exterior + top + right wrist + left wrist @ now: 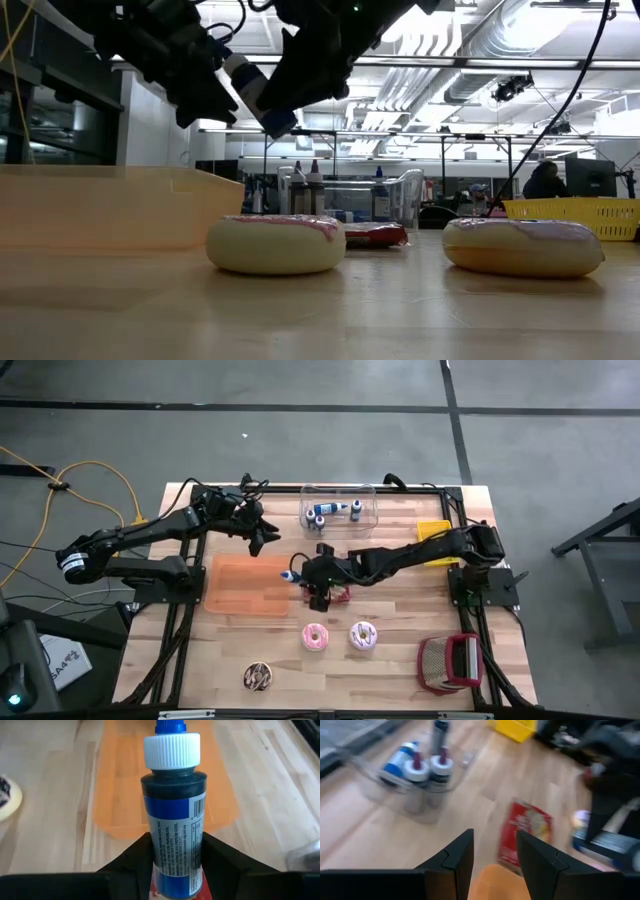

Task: Pick & Place Food Item
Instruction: Put the top blue coloring bottle into the transparent bin

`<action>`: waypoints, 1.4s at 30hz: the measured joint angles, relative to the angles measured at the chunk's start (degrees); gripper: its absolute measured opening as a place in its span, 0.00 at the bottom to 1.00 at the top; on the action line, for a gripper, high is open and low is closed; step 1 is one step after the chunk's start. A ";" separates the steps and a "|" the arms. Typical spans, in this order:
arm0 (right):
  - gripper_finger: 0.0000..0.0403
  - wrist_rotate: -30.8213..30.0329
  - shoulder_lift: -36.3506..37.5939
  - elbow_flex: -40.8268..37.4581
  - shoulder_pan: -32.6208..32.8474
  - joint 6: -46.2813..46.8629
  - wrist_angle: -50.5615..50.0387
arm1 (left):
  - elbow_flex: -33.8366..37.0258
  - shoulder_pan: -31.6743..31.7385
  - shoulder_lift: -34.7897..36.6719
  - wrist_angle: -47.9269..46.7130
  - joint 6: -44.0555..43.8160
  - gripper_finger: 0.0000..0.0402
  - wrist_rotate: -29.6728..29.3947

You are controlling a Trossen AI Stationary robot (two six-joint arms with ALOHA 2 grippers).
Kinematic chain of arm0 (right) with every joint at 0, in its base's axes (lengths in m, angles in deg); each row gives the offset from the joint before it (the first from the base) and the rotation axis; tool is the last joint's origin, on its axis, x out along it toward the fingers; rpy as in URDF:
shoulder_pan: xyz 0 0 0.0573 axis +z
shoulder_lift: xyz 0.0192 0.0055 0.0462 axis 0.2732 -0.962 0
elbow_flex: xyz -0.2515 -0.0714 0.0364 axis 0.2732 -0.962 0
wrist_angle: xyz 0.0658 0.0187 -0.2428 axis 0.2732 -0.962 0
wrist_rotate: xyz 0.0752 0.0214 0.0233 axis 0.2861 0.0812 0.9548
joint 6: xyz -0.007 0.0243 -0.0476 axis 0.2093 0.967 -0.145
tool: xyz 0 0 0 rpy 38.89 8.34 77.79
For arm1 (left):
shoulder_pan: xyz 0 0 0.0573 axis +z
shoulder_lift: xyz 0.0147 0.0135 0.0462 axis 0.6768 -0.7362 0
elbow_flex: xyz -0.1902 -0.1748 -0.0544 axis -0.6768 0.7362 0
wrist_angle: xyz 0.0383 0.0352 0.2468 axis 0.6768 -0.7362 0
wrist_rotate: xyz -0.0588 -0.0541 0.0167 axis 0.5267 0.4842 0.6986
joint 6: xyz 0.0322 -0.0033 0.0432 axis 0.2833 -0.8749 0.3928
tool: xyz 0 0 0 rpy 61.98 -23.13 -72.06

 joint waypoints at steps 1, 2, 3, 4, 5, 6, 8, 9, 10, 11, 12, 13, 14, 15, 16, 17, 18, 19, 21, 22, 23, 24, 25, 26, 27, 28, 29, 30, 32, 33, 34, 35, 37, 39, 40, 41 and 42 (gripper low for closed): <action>0.34 0.32 0.00 0.00 -0.15 1.08 -0.17 | 0.00 0.00 0.00 -0.10 0.21 0.35 1.86; 0.34 0.94 0.00 0.00 -0.29 2.05 -0.64 | 0.00 -0.07 0.00 -0.12 0.85 0.35 4.18; 0.34 1.79 0.00 0.00 -0.40 2.76 -1.40 | 0.00 -0.36 0.00 -0.16 1.72 0.35 6.31; 0.34 2.57 0.00 0.01 -0.50 3.52 -2.28 | 0.00 -0.84 0.00 -0.16 2.75 0.35 8.13; 0.34 3.15 0.00 0.00 -0.53 4.27 -3.18 | 0.00 -1.45 0.00 -0.16 3.72 0.35 9.30; 0.34 3.42 0.00 0.00 -0.50 4.95 -4.00 | 0.00 -2.16 0.00 -0.16 4.79 0.35 9.86; 0.34 3.33 0.00 0.00 -0.15 5.26 -5.03 | 0.00 -3.87 0.00 -0.16 7.16 0.35 9.70; 0.34 3.09 0.00 0.00 -0.01 5.27 -5.42 | 0.00 -4.77 0.00 -0.16 8.55 0.35 9.27; 0.34 2.98 0.00 0.00 0.18 5.28 -5.74 | 0.00 -5.78 0.00 -0.16 9.87 0.35 8.56; 0.34 2.97 0.00 0.00 0.37 5.29 -5.78 | 0.00 -6.85 0.00 -0.16 11.23 0.35 7.82; 0.34 2.98 0.00 0.00 0.44 5.29 -5.73 | 0.00 -7.95 0.00 -0.16 12.34 0.35 6.97; 0.34 2.98 0.00 0.00 0.57 5.29 -5.68 | 0.00 -9.15 0.00 -0.12 13.30 0.35 6.23; 0.34 2.98 0.00 0.00 0.71 5.30 -5.67 | 0.00 -10.37 0.00 -0.08 14.11 0.35 5.18; 0.34 2.98 0.00 0.00 0.81 5.32 -5.70 | 0.00 -11.59 -0.01 -0.04 15.05 0.35 4.13; 0.34 3.02 0.00 0.00 0.82 5.32 -5.82 | 0.00 -12.90 0.00 -0.02 15.91 0.35 2.89; 0.34 3.04 0.00 0.00 0.86 5.32 -5.92 | 0.00 -14.22 -0.01 0.00 16.56 0.35 1.53; 0.34 3.02 0.00 0.00 1.00 5.50 -6.05 | 0.00 -15.51 -0.01 0.04 17.04 0.35 0.03; 0.34 2.99 0.00 0.00 1.11 5.94 -6.22 | 0.00 -16.76 0.00 0.06 17.43 0.35 -1.50; 0.34 3.10 0.00 0.00 1.11 6.78 -6.77 | 0.00 -19.12 0.00 0.12 18.22 0.35 -4.23; 0.34 3.29 0.00 0.00 1.12 6.98 -7.11 | 0.00 -20.11 0.00 0.14 18.67 0.35 -5.49; 0.34 3.33 0.00 0.00 1.21 7.42 -7.44 | 0.00 -21.12 0.00 0.21 19.17 0.35 -6.52; 0.34 3.35 0.00 0.00 1.30 7.96 -7.79 | 0.00 -21.97 0.00 0.26 19.41 0.35 -7.46; 0.34 3.37 0.00 0.00 1.41 8.20 -8.37 | 0.00 -22.78 0.00 0.34 19.42 0.35 -8.44; 0.34 3.35 0.00 0.00 1.54 8.24 -9.00 | 0.00 -23.47 0.00 0.60 19.46 0.35 -8.88; 0.34 3.30 0.00 0.00 1.75 8.26 -9.66 | 0.00 -24.03 0.00 1.04 19.43 0.35 -9.32; 0.34 3.22 0.00 0.00 1.92 8.35 -10.03 | 0.00 -24.53 0.00 1.61 19.00 0.35 -9.45; 0.34 3.22 0.00 0.00 2.12 8.63 -10.18 | 0.00 -24.95 0.00 2.33 17.78 0.35 -9.47; 0.34 3.22 0.00 0.00 2.31 9.22 -10.16 | 0.00 -25.32 0.00 3.18 16.55 0.35 -9.47; 0.34 3.23 0.00 0.00 2.42 9.66 -10.18 | 0.00 -25.97 0.00 4.44 14.86 0.35 -9.48; 0.34 3.22 0.00 0.00 2.61 9.71 -10.19 | 0.00 -26.27 0.00 4.88 14.70 0.35 -9.49; 0.34 3.22 0.00 0.00 2.67 9.72 -10.19 | 0.00 -26.57 0.00 5.11 14.63 0.35 -9.49; 0.34 3.23 0.00 0.00 2.70 9.72 -10.18 | 0.00 -26.83 0.00 5.20 14.63 0.35 -9.49; 0.34 3.20 0.00 0.00 2.79 9.75 -10.20 | 0.00 -27.26 0.00 5.18 14.77 0.35 -9.47; 0.34 3.18 0.00 0.00 2.99 9.75 -10.23 | 0.00 -27.91 0.00 5.17 14.85 0.35 -9.47; 0.34 3.13 0.00 0.00 2.99 9.75 -10.23 | 0.00 -28.22 0.00 5.21 14.81 0.35 -9.47; 0.34 3.11 0.00 0.00 2.99 9.75 -10.21 | 0.00 -28.57 0.00 5.22 14.20 0.35 -9.47; 0.34 3.12 0.00 0.01 2.99 9.75 -10.22 | 0.00 -28.85 0.00 5.19 13.33 0.35 -9.47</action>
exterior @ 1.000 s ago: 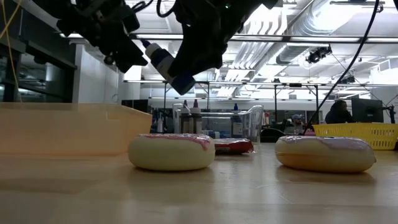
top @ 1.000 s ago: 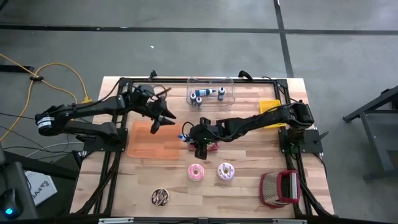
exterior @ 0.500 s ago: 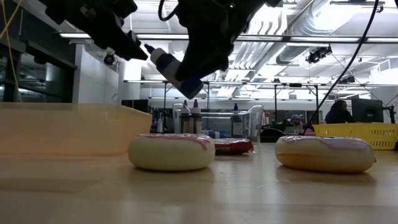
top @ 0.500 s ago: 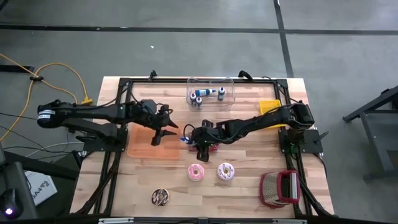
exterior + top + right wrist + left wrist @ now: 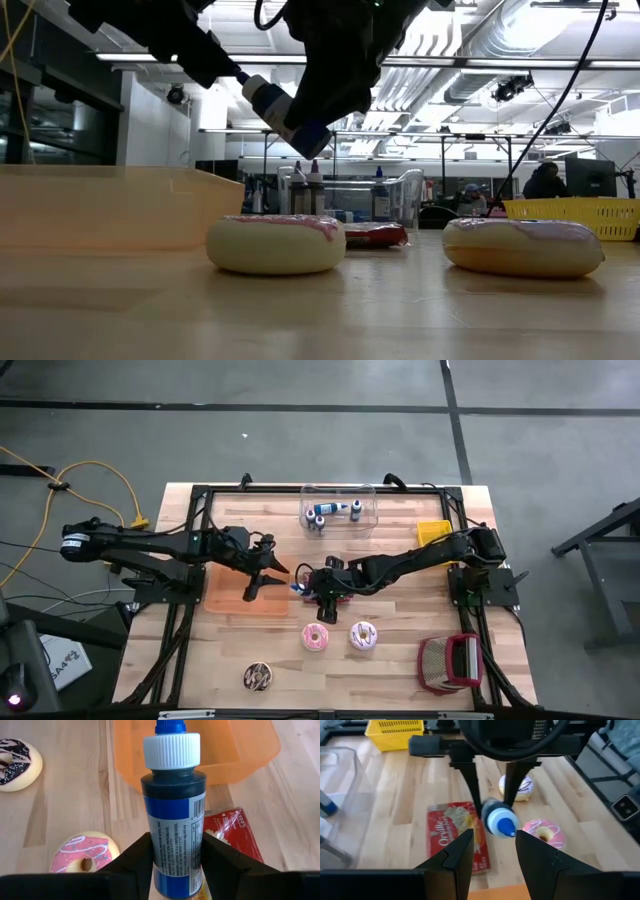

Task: Pick & Place Food Item
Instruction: Put the top blue coloring bottle into the transparent bin

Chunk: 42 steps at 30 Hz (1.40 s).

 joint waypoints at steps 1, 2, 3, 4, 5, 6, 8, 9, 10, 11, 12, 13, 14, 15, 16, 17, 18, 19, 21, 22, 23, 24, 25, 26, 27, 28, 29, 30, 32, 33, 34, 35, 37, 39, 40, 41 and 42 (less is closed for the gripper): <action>0.34 -0.01 0.00 -0.01 0.00 0.00 -0.01 | 0.00 -0.25 0.00 0.00 -0.89 0.35 0.00; 0.34 0.01 0.00 -0.01 0.00 0.00 0.01 | 0.00 -0.38 0.00 -0.04 -1.53 0.35 0.11; 0.34 0.01 0.00 -0.01 0.00 0.00 0.01 | 0.00 -0.61 0.00 -0.04 -1.71 0.35 0.11; 0.34 0.01 0.00 -0.01 0.00 0.00 0.01 | 0.00 -0.81 0.00 -0.06 -1.64 0.35 0.09; 0.34 0.00 0.00 -0.01 0.00 0.00 -0.01 | 0.00 -1.02 0.00 -0.07 -1.43 0.35 0.05; 0.34 0.01 0.00 -0.01 0.00 0.00 -0.01 | 0.00 -1.18 0.00 -0.04 -1.30 0.35 0.04; 0.34 0.01 0.00 -0.01 0.00 -0.02 0.01 | 0.00 -1.25 0.00 -0.05 -1.14 0.35 0.07; 0.34 0.01 0.00 -0.01 0.00 -0.02 0.01 | 0.00 -1.25 0.00 -0.06 -0.85 0.35 0.10; 0.34 0.01 0.00 -0.01 0.00 -0.02 -0.01 | 0.00 -1.25 0.00 -0.04 -0.57 0.35 0.13; 0.34 0.01 0.00 -0.01 0.00 -0.02 0.01 | 0.00 -1.25 0.00 -0.04 -0.42 0.35 0.11; 0.34 -0.01 0.00 -0.01 0.00 0.00 0.03 | 0.00 -1.23 0.00 -0.04 -0.38 0.35 0.09; 0.34 -0.01 0.00 -0.01 0.00 -0.02 0.03 | 0.00 -1.23 0.00 -0.04 -0.36 0.35 0.09; 0.34 -0.01 0.00 -0.01 0.00 -0.02 0.03 | 0.00 -1.23 0.00 -0.04 -0.36 0.35 0.09; 0.34 -0.01 0.00 -0.01 0.00 -0.02 0.03 | 0.00 -1.23 0.00 -0.02 -0.36 0.35 0.09; 0.34 -0.01 0.00 -0.01 0.00 -0.02 0.03 | 0.00 -1.23 0.00 -0.02 -0.34 0.35 0.09; 0.34 -0.01 0.00 -0.01 0.00 -0.02 0.07 | 0.00 -1.23 0.00 -0.02 -0.12 0.35 0.10; 0.34 -0.01 0.00 -0.01 0.00 -0.02 0.13 | 0.00 -1.23 0.00 -0.02 0.15 0.35 0.11; 0.34 -0.01 0.00 -0.01 0.00 -0.02 0.24 | 0.00 -1.23 0.00 -0.02 0.27 0.35 0.11; 0.34 -0.28 0.00 -0.01 0.00 -0.13 0.67 | 0.00 -1.23 0.00 0.02 0.27 0.37 0.11; 0.34 -0.45 0.00 -0.01 0.00 -0.17 0.86 | 0.00 -1.23 0.00 0.03 0.27 0.39 0.10; 0.34 -0.59 0.00 -0.01 -0.02 -0.17 1.06 | 0.00 -1.23 0.00 0.20 0.27 0.41 0.11; 0.34 -0.65 0.00 -0.01 -0.02 -0.17 1.32 | 0.00 -1.23 0.00 0.49 0.23 0.43 0.11; 0.34 -0.65 0.00 -0.01 -0.02 -0.20 1.56 | 0.00 -1.23 0.00 0.80 0.23 0.46 0.11; 0.34 -0.65 0.00 -0.01 -0.02 -0.20 1.86 | 0.00 -1.23 0.00 1.05 0.24 0.48 0.11; 0.34 -0.65 0.00 -0.01 -0.02 -0.22 2.13 | 0.00 -1.23 0.00 1.18 0.23 0.50 0.10; 0.34 -0.67 0.00 -0.01 -0.02 -0.22 2.32 | 0.00 -1.23 0.00 1.28 0.23 0.52 0.10; 0.34 -0.70 0.00 -0.01 -0.09 -0.22 2.47 | 0.00 -1.23 0.00 1.44 0.23 0.54 0.11; 0.34 -0.78 0.00 -0.01 -0.15 -0.22 2.68 | 0.00 -1.23 0.00 1.55 0.23 0.55 0.09; 0.34 -1.28 0.00 -0.01 -0.27 -0.22 3.13 | 0.00 -1.23 0.00 1.55 0.21 0.56 0.09; 0.34 -1.68 0.00 -0.01 -0.39 -0.22 3.36 | 0.00 -1.23 0.00 1.55 0.21 0.56 0.09; 0.34 -1.91 0.00 -0.01 -0.39 -0.22 3.66 | 0.00 -1.23 0.00 1.55 0.21 0.56 0.09; 0.34 -2.00 0.00 -0.01 -0.49 -0.23 4.05 | 0.00 -1.23 0.00 1.64 0.19 0.56 0.09; 0.34 -2.45 0.00 -0.01 -0.73 -0.24 4.87 | 0.00 -1.23 0.00 2.14 0.19 0.56 0.07; 0.34 -3.37 0.00 -0.01 -0.87 -0.47 5.58 | 0.00 -1.23 0.00 2.71 0.17 0.56 0.04; 0.34 -3.50 0.00 -0.01 -0.91 -0.60 5.75 | 0.00 -1.23 0.00 2.98 0.16 0.56 0.02; 0.34 -3.56 0.00 -0.01 -1.00 -0.65 6.04 | 0.00 -1.23 0.00 3.33 0.11 0.56 0.02; 0.34 -3.53 0.00 -0.01 -1.19 -0.66 6.44 | 0.00 -1.23 0.00 3.76 0.03 0.56 0.02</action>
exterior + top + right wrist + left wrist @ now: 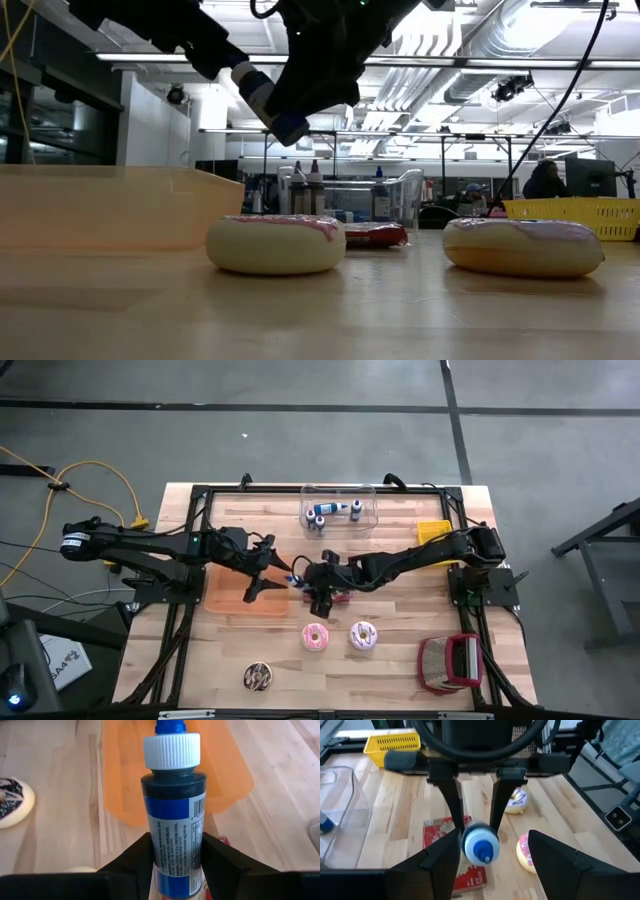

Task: Pick & Place Food Item
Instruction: Put the top blue coloring bottle into the transparent bin

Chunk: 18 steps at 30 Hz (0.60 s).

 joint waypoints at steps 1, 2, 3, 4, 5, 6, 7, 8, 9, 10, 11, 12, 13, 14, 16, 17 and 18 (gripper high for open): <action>0.33 0.04 0.00 0.00 -0.03 0.00 0.42 | 0.00 0.00 0.00 0.28 0.00 0.56 0.00; 0.33 0.00 0.00 0.00 0.01 0.00 0.63 | 0.00 0.06 0.00 0.33 0.06 0.56 -0.06; 0.32 0.02 0.00 0.00 0.01 0.00 0.73 | 0.00 0.16 0.00 0.27 0.28 0.56 -0.15; 0.32 0.11 0.01 0.00 0.01 -0.02 0.79 | 0.00 0.21 -0.01 0.28 0.49 0.56 -0.32; 0.32 0.26 0.00 0.00 0.01 -0.02 0.81 | 0.00 0.24 0.00 0.30 0.62 0.56 -0.64; 0.31 0.28 0.01 0.00 0.01 -0.02 0.86 | 0.00 0.24 -0.01 0.30 0.63 0.56 -1.12; 0.31 0.28 0.01 0.00 0.01 -0.02 0.96 | 0.00 0.24 0.00 0.30 0.65 0.56 -1.56; 0.31 0.28 0.01 0.00 0.01 -0.02 0.98 | 0.00 0.26 0.00 0.28 0.76 0.56 -1.63; 0.32 0.28 0.02 0.00 0.02 -0.02 0.96 | 0.00 0.26 0.00 0.29 1.08 0.56 -1.67; 0.32 0.29 0.02 0.00 0.03 -0.02 0.96 | 0.00 0.26 -0.01 0.30 1.27 0.56 -1.70; 0.32 0.28 0.02 0.00 0.03 -0.02 0.97 | 0.00 0.26 0.00 0.28 1.29 0.56 -1.70; 0.32 0.28 0.02 0.00 0.03 -0.04 1.10 | 0.00 0.26 0.00 0.28 1.29 0.56 -1.69; 0.32 0.28 0.02 0.00 0.03 -0.05 1.37 | 0.00 0.26 0.00 0.28 1.29 0.56 -1.68; 0.31 0.28 0.02 0.00 0.03 -0.29 1.46 | 0.00 0.26 -0.02 0.30 1.29 0.56 -1.68; 0.31 0.26 0.02 0.00 0.03 -1.35 1.40 | 0.00 0.26 -0.01 0.28 1.29 0.56 -1.68; 0.31 0.15 0.02 0.00 0.03 -1.50 1.40 | 0.00 0.26 -0.02 0.28 1.28 0.56 -1.68; 0.31 -0.21 0.02 0.00 0.03 -1.53 1.40 | 0.00 0.26 0.00 0.28 1.24 0.56 -1.68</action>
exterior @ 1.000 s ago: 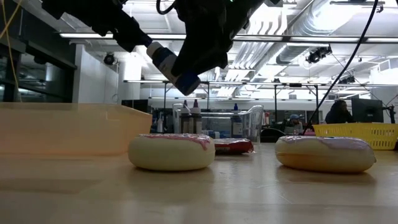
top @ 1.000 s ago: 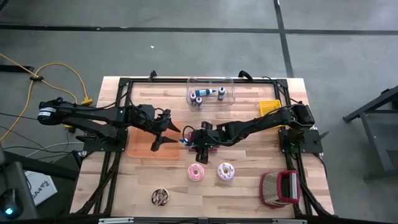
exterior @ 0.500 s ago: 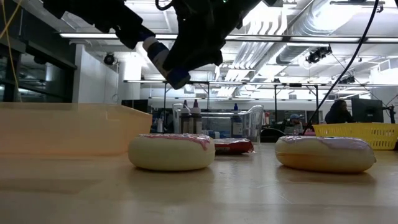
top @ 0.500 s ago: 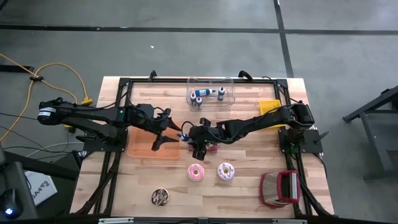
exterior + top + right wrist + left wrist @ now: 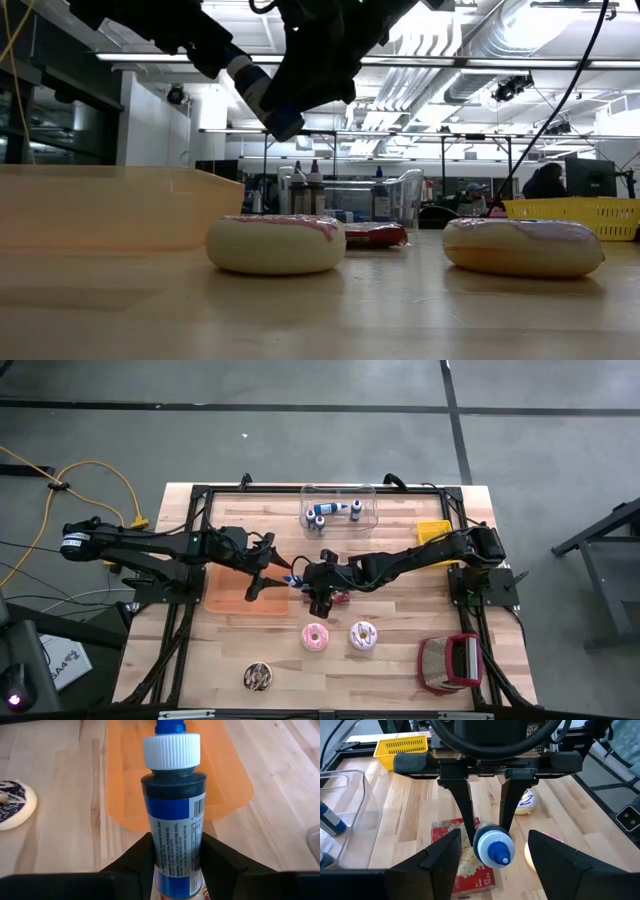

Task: Pick & Place Food Item
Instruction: Put the top blue coloring bottle into the transparent bin

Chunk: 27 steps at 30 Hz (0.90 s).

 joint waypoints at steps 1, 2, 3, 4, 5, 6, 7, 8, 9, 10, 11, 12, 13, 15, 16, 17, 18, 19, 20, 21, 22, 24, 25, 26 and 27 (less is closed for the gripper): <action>0.31 -0.41 -0.01 0.00 0.00 -0.02 0.00 | 0.00 0.00 0.00 0.00 -0.13 0.56 0.00; 0.31 -0.71 0.00 0.00 0.00 -0.02 0.00 | 0.00 0.00 -0.02 0.00 -0.24 0.56 0.00; 0.31 -0.84 0.00 0.00 0.00 -0.03 0.01 | 0.00 0.00 0.00 0.00 -0.24 0.56 0.00; 0.31 -0.88 -0.02 0.00 0.00 -0.18 0.03 | 0.00 0.00 -0.01 0.00 -0.33 0.56 0.00; 0.31 -0.92 0.01 0.00 0.00 -0.52 0.08 | 0.00 0.00 -0.01 0.00 -0.37 0.56 0.00; 0.31 -0.94 0.20 0.00 0.00 -1.00 0.15 | 0.00 0.00 -0.01 0.00 -0.37 0.56 0.00; 0.31 -0.90 0.61 0.00 0.00 -1.25 -0.11 | 0.00 0.00 0.00 0.00 -0.38 0.56 0.00; 0.31 -1.02 0.93 0.00 0.00 -1.33 -0.04 | 0.00 0.00 -0.01 0.00 -0.47 0.56 0.00; 0.31 -1.03 1.14 0.04 0.00 -1.36 0.50 | 0.00 0.00 -0.02 0.02 -0.70 0.56 0.00; 0.31 -1.14 1.47 0.09 0.00 -1.35 0.66 | 0.00 0.00 -0.02 0.00 -1.01 0.56 0.01; 0.31 -1.44 2.12 0.05 0.00 -1.36 0.00 | 0.00 0.00 0.00 0.00 -1.04 0.56 0.02; 0.31 -1.94 2.57 -0.02 0.00 -1.38 -0.73 | 0.00 0.00 0.00 0.02 -1.04 0.56 0.02; 0.32 -2.16 2.81 -0.01 0.00 -1.43 -0.18 | -0.01 0.01 0.00 0.02 -1.06 0.56 0.02; 0.32 -3.09 3.62 0.15 0.02 -1.51 0.14 | 0.00 0.00 -0.02 0.16 -1.07 0.56 0.02; 0.32 -3.42 4.09 0.00 0.01 -1.51 -0.89 | 0.00 0.00 -0.02 0.60 -1.07 0.56 0.02; 0.32 -3.60 4.26 -0.03 0.01 -1.52 -0.56 | -0.01 0.00 -0.02 1.10 -1.08 0.56 0.02; 0.32 -3.49 4.28 0.10 0.02 -1.51 0.20 | -0.02 0.00 -0.01 1.49 -1.09 0.56 -0.02; 0.32 -3.59 4.29 0.13 0.02 -1.52 0.25 | -0.02 0.02 0.00 2.00 -1.15 0.56 -0.02; 0.32 -3.63 4.28 0.05 0.02 -1.51 0.02 | -0.02 0.04 -0.02 2.97 -1.22 0.56 -0.02; 0.32 -3.56 4.27 0.00 0.02 -1.52 -0.10 | -0.02 0.02 -0.02 3.78 -1.24 0.56 0.00; 0.32 -3.58 4.26 0.00 0.02 -1.51 -0.05 | -0.02 0.02 -0.02 4.36 -1.24 0.56 0.04; 0.32 -3.59 4.26 0.00 0.02 -1.52 -0.02 | -0.02 0.02 -0.02 5.55 -1.22 0.56 0.13; 0.32 -3.59 4.26 0.00 0.02 -1.51 0.02 | -0.02 0.02 -0.02 5.82 -1.24 0.56 0.13; 0.32 -3.70 4.26 0.00 0.02 -1.51 0.02 | -0.02 0.02 -0.02 6.09 -1.25 0.56 0.12; 0.32 -3.70 4.26 0.00 0.02 -1.51 0.08 | -0.02 0.02 -0.02 6.36 -1.24 0.56 0.12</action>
